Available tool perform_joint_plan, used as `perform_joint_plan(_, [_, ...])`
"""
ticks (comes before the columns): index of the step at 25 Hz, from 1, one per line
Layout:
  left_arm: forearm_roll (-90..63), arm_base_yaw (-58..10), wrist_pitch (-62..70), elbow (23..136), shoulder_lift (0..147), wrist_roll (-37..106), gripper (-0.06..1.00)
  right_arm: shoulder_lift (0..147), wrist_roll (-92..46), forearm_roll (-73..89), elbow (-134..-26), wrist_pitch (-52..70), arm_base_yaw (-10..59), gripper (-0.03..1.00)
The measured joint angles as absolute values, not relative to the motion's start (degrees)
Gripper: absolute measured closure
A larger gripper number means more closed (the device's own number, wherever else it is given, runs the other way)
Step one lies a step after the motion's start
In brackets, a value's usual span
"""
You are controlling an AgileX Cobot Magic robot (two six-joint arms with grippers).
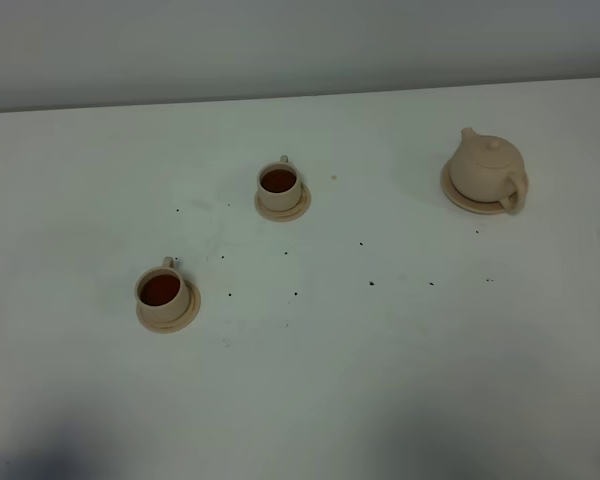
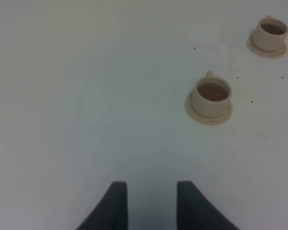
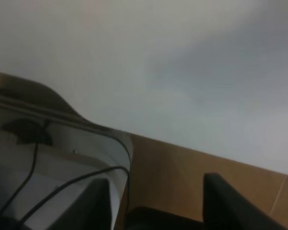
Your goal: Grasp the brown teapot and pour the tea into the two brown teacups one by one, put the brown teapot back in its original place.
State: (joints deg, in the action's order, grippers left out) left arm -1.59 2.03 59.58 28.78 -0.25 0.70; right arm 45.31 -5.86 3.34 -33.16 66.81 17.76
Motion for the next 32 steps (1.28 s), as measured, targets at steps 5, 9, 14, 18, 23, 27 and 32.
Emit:
perform_joint_plan(5, [-1.6,2.0,59.6,28.8,-0.2,0.7,0.65,33.5,-6.8,4.0,-30.3,66.1,17.8,0.51])
perform_joint_plan(9, [-1.6,2.0,59.6,28.8,-0.2,0.7,0.65,25.9,-7.4,5.1,-29.1,62.8,17.8,0.51])
perform_joint_plan(14, [-1.6,2.0,59.6,28.8,-0.2,0.7,0.65,19.3,-7.5,5.2,-28.2,61.6,17.8,0.51])
perform_joint_plan(18, [-1.6,2.0,59.6,28.8,-0.2,0.7,0.65,17.9,-7.6,5.2,-28.2,61.6,17.8,0.51])
perform_joint_plan(23, [-1.6,2.0,59.6,28.8,-0.2,0.7,0.65,17.8,-7.6,5.2,-28.2,61.6,17.8,0.51])
perform_joint_plan(27, [-1.6,2.0,59.6,28.8,-0.2,0.7,0.65,17.7,-7.6,5.2,-28.2,61.6,17.5,0.51])
perform_joint_plan(32, [-1.6,2.0,59.6,28.8,-0.2,0.7,0.65,15.1,-7.6,5.4,-28.2,61.4,6.4,0.51])
